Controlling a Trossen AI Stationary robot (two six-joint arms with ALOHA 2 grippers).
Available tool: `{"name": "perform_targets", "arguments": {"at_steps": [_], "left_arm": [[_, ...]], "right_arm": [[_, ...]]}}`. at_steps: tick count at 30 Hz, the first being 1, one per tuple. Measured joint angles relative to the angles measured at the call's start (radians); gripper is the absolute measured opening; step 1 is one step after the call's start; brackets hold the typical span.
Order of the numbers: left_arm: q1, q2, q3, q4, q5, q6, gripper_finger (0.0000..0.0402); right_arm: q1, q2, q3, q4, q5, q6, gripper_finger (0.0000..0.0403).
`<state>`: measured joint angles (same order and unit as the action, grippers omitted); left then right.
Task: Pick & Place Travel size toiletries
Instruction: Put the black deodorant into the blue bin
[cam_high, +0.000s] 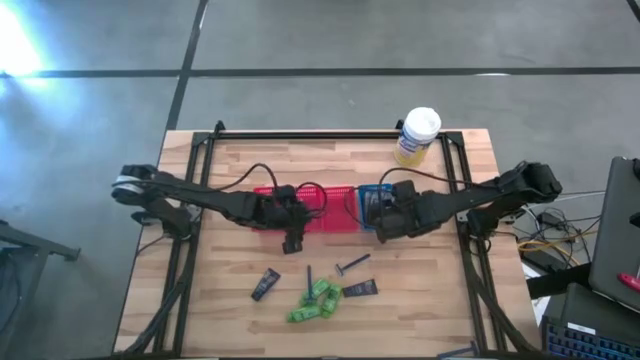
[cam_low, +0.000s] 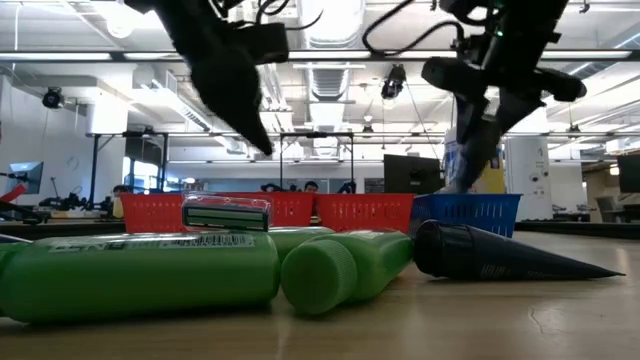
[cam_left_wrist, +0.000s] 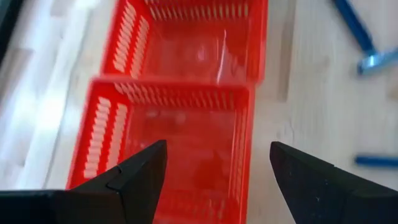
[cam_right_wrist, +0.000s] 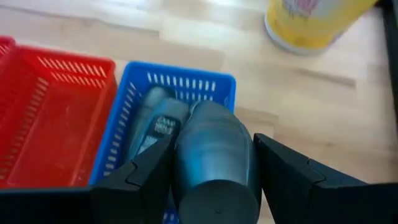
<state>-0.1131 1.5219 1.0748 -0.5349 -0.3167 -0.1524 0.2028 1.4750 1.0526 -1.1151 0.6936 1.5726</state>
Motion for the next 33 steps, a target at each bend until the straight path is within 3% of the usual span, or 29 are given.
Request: {"name": "perform_targets", "arguments": {"at_steps": [4, 12, 19, 22, 26, 33], "left_arm": [[0.000, -0.010, 0.000, -0.073, 0.055, -0.002, 0.0288], [0.000, -0.034, 0.000, -0.175, 0.220, -0.023, 0.0288], [-0.013, -0.088, -0.002, -0.281, 0.247, -0.073, 0.0289], [-0.030, -0.125, -0.018, -0.287, 0.251, -0.106, 0.0289], [-0.050, -0.184, -0.066, -0.285, 0.251, -0.180, 0.0289], [-0.079, -0.288, -0.191, -0.213, 0.247, -0.320, 0.0288]], "right_arm": [[0.000, 0.000, -0.031, 0.066, -0.047, -0.007, 0.0208], [0.000, 0.000, -0.049, 0.111, -0.067, -0.021, 0.0285], [0.000, 0.000, -0.060, 0.109, -0.067, -0.041, 0.0336], [0.010, -0.003, -0.060, 0.104, -0.123, -0.077, 0.0348], [0.042, -0.008, -0.060, 0.099, -0.245, -0.105, 0.0340], [0.061, -0.007, -0.060, 0.098, -0.257, -0.065, 0.0257]]}}
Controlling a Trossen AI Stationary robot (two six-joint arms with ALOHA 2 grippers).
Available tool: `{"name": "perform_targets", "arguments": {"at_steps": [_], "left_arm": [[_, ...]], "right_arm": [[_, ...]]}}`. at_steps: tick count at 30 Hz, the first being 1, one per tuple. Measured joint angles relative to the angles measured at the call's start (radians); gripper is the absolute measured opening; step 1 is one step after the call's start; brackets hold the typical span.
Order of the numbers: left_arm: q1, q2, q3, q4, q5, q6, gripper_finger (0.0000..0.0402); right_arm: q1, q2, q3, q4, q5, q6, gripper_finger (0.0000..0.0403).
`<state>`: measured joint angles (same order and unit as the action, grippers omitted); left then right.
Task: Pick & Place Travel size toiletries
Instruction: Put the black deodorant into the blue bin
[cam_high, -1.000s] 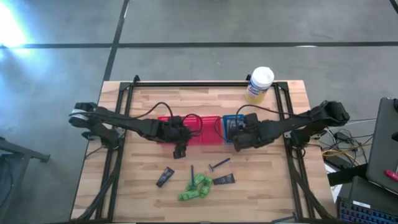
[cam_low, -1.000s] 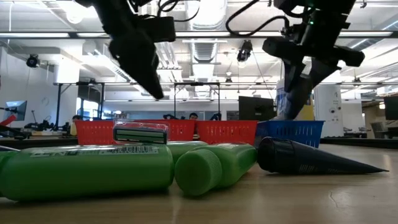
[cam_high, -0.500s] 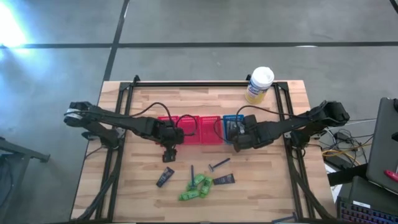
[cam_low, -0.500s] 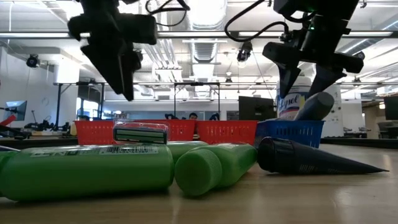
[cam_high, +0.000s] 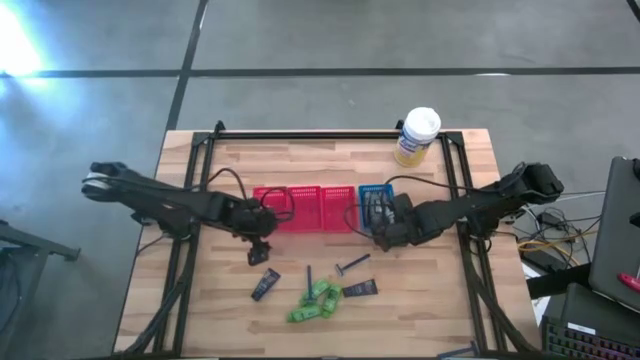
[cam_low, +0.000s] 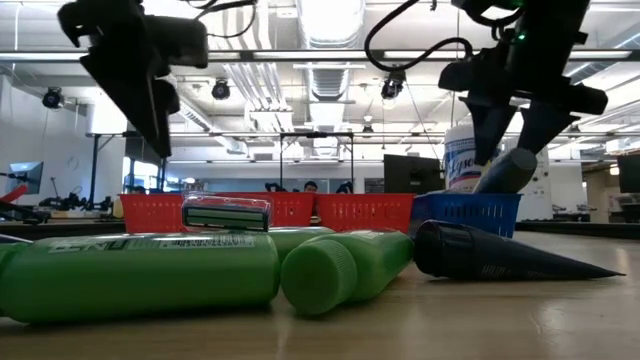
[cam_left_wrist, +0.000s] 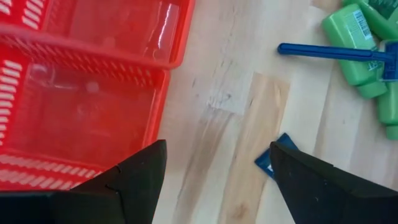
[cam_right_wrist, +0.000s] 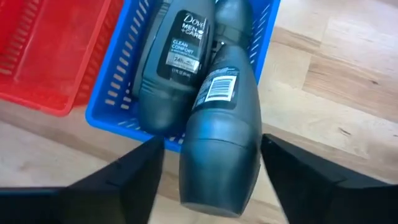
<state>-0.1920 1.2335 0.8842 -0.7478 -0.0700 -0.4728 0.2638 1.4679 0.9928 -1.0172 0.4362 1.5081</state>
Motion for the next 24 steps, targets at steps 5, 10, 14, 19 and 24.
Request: {"name": "perform_targets", "arguments": {"at_steps": [5, 10, 14, 19, 24], "left_arm": [[-0.012, -0.069, -0.080, 0.041, 0.000, -0.089, 0.0287], [-0.016, -0.124, -0.139, 0.051, -0.001, -0.146, 0.0287], [-0.016, -0.153, -0.173, 0.066, -0.010, -0.169, 0.0287], [-0.016, -0.157, -0.181, 0.070, -0.020, -0.182, 0.0287], [-0.016, -0.157, -0.181, 0.083, -0.035, -0.181, 0.0287]], "right_arm": [[0.000, -0.005, 0.000, -0.008, -0.064, -0.012, 0.0179], [0.001, -0.006, -0.015, 0.000, -0.101, 0.007, 0.0138], [-0.013, -0.006, -0.022, 0.006, -0.068, 0.008, 0.0123], [-0.034, -0.007, -0.009, 0.003, -0.018, 0.002, 0.0107], [-0.088, -0.003, -0.018, 0.075, -0.023, -0.059, 0.0089]]}}
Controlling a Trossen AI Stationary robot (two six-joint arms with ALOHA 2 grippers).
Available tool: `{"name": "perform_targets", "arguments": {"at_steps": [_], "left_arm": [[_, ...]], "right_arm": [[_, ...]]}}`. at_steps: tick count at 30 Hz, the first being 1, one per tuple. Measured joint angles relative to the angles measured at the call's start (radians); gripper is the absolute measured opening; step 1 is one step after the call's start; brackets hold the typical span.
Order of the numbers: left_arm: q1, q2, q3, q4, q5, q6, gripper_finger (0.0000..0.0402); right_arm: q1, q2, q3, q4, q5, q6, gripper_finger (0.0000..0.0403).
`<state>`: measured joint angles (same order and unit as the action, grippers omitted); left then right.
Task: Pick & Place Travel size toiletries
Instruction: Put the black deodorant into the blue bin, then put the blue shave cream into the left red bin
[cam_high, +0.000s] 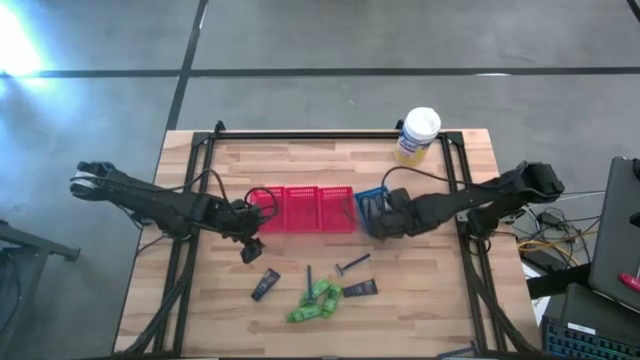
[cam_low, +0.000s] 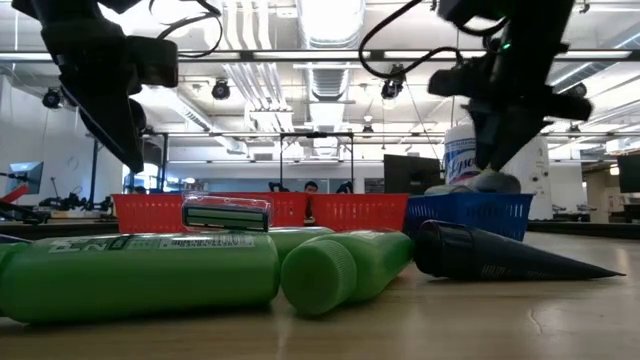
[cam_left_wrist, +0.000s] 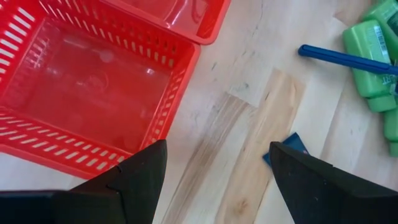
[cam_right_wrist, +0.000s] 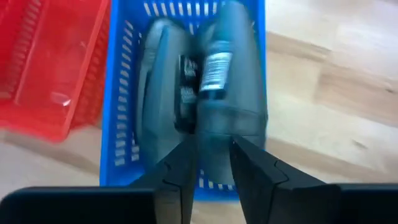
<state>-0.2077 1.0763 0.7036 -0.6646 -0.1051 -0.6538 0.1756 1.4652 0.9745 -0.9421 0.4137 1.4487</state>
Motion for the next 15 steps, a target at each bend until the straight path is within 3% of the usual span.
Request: {"name": "perform_targets", "arguments": {"at_steps": [9, 15], "left_arm": [[-0.004, 0.000, 0.000, 0.000, 0.014, -0.002, 0.0287], [-0.036, -0.004, 0.017, -0.008, 0.044, -0.059, 0.0287]], "right_arm": [[-0.050, 0.036, -0.018, 0.061, -0.016, -0.098, 0.0064], [-0.042, -0.012, 0.046, 0.067, 0.013, -0.161, 0.0088]]}}
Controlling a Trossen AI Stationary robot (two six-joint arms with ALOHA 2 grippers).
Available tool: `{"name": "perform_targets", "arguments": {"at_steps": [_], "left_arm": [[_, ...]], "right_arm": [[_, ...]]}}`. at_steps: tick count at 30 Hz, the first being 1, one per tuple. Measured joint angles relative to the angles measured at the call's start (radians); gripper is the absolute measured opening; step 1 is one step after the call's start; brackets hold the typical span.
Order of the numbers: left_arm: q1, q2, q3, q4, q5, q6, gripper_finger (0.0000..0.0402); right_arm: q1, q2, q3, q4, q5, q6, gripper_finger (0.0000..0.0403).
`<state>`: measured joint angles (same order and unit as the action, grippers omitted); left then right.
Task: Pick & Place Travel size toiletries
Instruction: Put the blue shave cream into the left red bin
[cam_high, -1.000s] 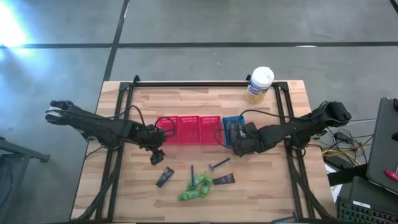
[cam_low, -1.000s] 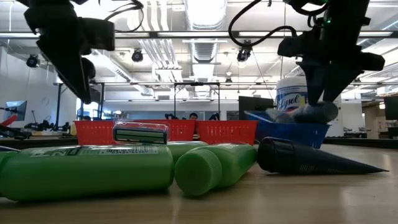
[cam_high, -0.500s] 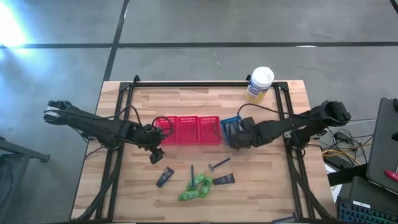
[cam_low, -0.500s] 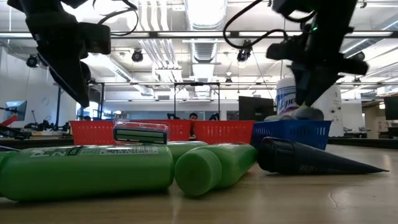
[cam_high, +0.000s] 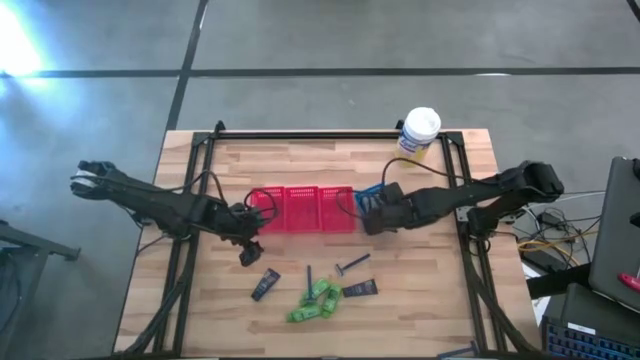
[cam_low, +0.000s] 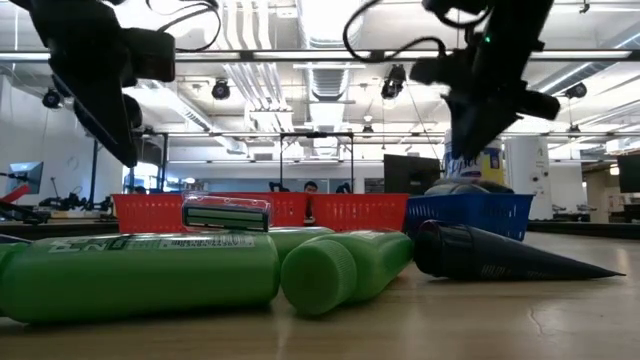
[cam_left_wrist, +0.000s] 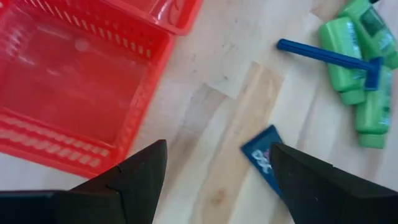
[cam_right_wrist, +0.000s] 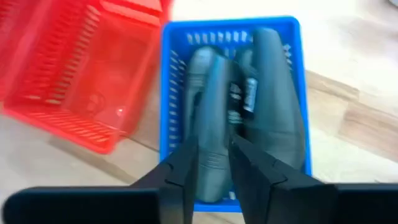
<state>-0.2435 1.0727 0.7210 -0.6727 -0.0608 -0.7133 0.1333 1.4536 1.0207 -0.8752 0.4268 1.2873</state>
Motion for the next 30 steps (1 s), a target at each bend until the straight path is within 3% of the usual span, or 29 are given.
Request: {"name": "perform_targets", "arguments": {"at_steps": [8, 13, 18, 24, 30], "left_arm": [[-0.155, 0.072, -0.003, -0.027, 0.027, -0.277, 0.0287], [-0.238, 0.199, 0.022, -0.027, 0.034, -0.476, 0.0290], [-0.283, 0.346, 0.107, -0.028, 0.044, -0.577, 0.0308], [-0.314, 0.504, 0.235, -0.089, 0.043, -0.628, 0.0317], [-0.347, 0.609, 0.293, -0.117, 0.043, -0.657, 0.0312]], "right_arm": [[0.024, -0.016, 0.054, 0.000, 0.015, -0.058, 0.0190], [0.038, -0.018, 0.058, -0.001, 0.022, -0.057, 0.0265], [0.040, -0.018, 0.058, -0.011, 0.015, -0.064, 0.0322], [0.059, -0.019, 0.058, -0.031, 0.004, -0.069, 0.0362], [0.099, -0.019, 0.057, -0.034, -0.001, -0.063, 0.0368]]}}
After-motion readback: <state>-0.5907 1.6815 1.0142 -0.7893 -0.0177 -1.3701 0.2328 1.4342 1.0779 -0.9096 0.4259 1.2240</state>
